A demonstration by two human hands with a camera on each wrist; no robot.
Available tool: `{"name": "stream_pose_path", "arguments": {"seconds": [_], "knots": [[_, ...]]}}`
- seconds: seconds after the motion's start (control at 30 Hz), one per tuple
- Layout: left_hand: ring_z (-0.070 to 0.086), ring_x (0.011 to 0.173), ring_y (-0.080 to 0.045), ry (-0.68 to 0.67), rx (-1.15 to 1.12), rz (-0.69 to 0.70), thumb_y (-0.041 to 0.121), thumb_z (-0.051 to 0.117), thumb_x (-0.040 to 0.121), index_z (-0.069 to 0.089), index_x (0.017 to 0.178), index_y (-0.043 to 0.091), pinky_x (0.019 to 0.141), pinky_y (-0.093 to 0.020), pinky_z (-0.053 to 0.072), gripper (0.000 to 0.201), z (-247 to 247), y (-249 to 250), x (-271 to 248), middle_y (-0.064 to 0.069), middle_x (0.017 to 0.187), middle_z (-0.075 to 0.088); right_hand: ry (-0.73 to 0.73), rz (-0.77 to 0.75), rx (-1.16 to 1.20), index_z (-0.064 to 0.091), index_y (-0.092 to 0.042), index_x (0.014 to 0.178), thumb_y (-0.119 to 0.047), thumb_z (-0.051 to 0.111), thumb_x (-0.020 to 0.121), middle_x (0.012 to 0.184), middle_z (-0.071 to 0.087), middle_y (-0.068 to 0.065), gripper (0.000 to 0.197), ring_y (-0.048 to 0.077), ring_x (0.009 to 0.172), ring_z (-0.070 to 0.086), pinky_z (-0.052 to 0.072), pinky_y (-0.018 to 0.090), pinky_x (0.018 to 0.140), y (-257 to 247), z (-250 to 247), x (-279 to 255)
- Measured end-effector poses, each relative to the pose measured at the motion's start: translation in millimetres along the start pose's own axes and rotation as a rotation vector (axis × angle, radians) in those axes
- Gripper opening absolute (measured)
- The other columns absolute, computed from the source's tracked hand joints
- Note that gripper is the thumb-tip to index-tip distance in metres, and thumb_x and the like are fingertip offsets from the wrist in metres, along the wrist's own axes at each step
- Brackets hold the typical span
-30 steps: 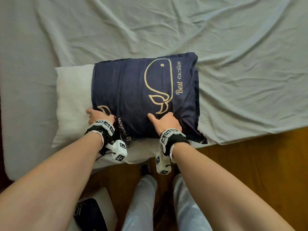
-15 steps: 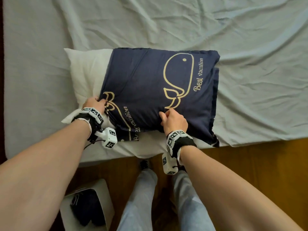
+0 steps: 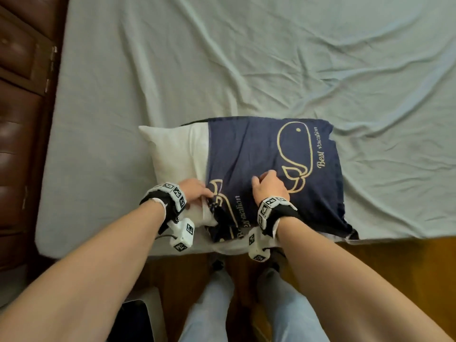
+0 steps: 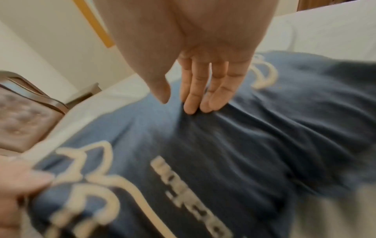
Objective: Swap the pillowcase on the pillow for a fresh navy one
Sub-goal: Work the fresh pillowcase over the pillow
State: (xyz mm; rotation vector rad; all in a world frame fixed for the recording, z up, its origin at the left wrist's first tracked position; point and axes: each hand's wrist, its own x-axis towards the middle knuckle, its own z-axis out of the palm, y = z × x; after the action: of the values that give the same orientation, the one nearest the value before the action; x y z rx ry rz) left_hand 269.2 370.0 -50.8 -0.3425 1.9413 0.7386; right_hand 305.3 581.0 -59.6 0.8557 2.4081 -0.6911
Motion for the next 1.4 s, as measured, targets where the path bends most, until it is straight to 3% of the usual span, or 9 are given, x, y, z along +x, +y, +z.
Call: {"name": "stream_pose_path", "arguments": {"seconds": [0.17, 0.3, 0.43, 0.63, 0.83, 0.93, 1.07, 1.23, 1.4], "knots": [[0.057, 0.061, -0.015, 0.105, -0.012, -0.045, 0.032, 0.07, 0.083, 0.071, 0.089, 0.008, 0.043, -0.018, 0.039, 0.025, -25.4, -3.7, -14.4, -0.004, 0.081, 0.067, -0.096, -0.246, 0.029, 0.055, -0.023, 0.112, -0.049, 0.056, 0.092, 0.11, 0.065, -0.002, 0.032, 0.022, 0.1, 0.063, 0.048, 0.035, 0.08, -53.3, -26.4, 8.9], [0.06, 0.104, -0.028, 0.461, -0.169, -0.122, 0.028, 0.071, 0.081, 0.066, 0.113, 0.011, 0.085, -0.029, 0.046, 0.037, -66.1, -33.4, -1.5, -0.011, 0.12, 0.063, -0.176, -0.349, -0.02, 0.055, -0.022, 0.119, -0.048, 0.057, 0.092, 0.116, 0.062, -0.002, 0.037, 0.022, 0.1, 0.063, 0.053, 0.039, 0.084, -99.9, -2.0, 17.7], [0.047, 0.128, -0.029, 0.53, -0.27, -0.144, 0.033, 0.073, 0.079, 0.042, 0.142, 0.02, 0.107, -0.035, 0.037, 0.071, -83.3, -53.9, 22.9, -0.009, 0.139, 0.05, -0.172, -0.303, -0.067, 0.048, -0.014, 0.124, -0.037, 0.054, 0.094, 0.125, 0.054, 0.008, 0.039, 0.03, 0.106, 0.059, 0.05, 0.04, 0.082, -137.1, 33.7, 25.3], [0.055, 0.119, -0.02, 0.353, -0.659, -0.02, 0.034, 0.069, 0.086, 0.028, 0.151, 0.025, 0.097, -0.032, 0.043, 0.077, -99.7, -56.7, 73.9, 0.006, 0.139, 0.049, -0.037, -0.148, -0.118, 0.045, -0.005, 0.126, -0.026, 0.049, 0.096, 0.127, 0.058, 0.013, 0.037, 0.035, 0.113, 0.058, 0.042, 0.038, 0.078, -170.4, 47.8, 64.3], [0.066, 0.104, -0.029, 0.049, -0.582, 0.015, 0.061, 0.07, 0.064, 0.064, 0.116, 0.033, 0.091, -0.048, 0.052, 0.059, -109.2, -62.7, 97.3, -0.004, 0.117, 0.069, -0.074, -0.147, -0.055, 0.068, -0.006, 0.094, -0.01, 0.051, 0.089, 0.087, 0.063, 0.011, 0.018, 0.035, 0.086, 0.063, 0.043, 0.029, 0.067, -211.0, 54.1, 74.0], [0.069, 0.096, -0.028, -0.012, -0.609, 0.064, 0.05, 0.067, 0.078, 0.067, 0.093, 0.024, 0.086, -0.048, 0.055, 0.03, -110.3, -59.8, 96.5, -0.006, 0.101, 0.072, -0.109, -0.277, -0.021, 0.075, -0.009, 0.09, -0.015, 0.054, 0.086, 0.089, 0.071, 0.012, 0.022, 0.034, 0.084, 0.065, 0.049, 0.028, 0.068, -245.2, 65.7, 55.8], [0.063, 0.096, -0.031, -0.048, -0.715, 0.132, 0.029, 0.058, 0.093, 0.063, 0.096, 0.025, 0.064, -0.034, 0.052, 0.007, -113.6, -46.9, 83.3, -0.004, 0.094, 0.067, -0.128, -0.372, 0.013, 0.078, -0.023, 0.096, -0.019, 0.058, 0.089, 0.101, 0.075, -0.001, 0.021, 0.023, 0.096, 0.067, 0.051, 0.027, 0.081, -245.8, 71.0, 42.1], [0.056, 0.11, -0.029, -0.045, -0.896, 0.044, 0.02, 0.054, 0.097, 0.038, 0.135, 0.034, 0.07, -0.049, 0.055, 0.043, -94.9, -50.8, 73.1, -0.002, 0.131, 0.054, -0.126, -0.328, 0.012, 0.066, -0.028, 0.118, -0.016, 0.055, 0.087, 0.105, 0.069, -0.003, 0.035, 0.022, 0.1, 0.064, 0.051, 0.03, 0.084, -224.3, 56.7, 49.4], [0.053, 0.112, -0.032, 0.154, -0.936, -0.107, 0.026, 0.073, 0.085, 0.018, 0.14, 0.027, 0.067, -0.053, 0.055, 0.078, -79.9, -59.7, 61.9, -0.003, 0.131, 0.045, -0.039, -0.292, -0.128, 0.048, -0.026, 0.119, -0.019, 0.066, 0.076, 0.122, 0.053, 0.001, 0.046, 0.023, 0.111, 0.053, 0.048, 0.036, 0.081, -171.0, 60.8, 37.4]]}}
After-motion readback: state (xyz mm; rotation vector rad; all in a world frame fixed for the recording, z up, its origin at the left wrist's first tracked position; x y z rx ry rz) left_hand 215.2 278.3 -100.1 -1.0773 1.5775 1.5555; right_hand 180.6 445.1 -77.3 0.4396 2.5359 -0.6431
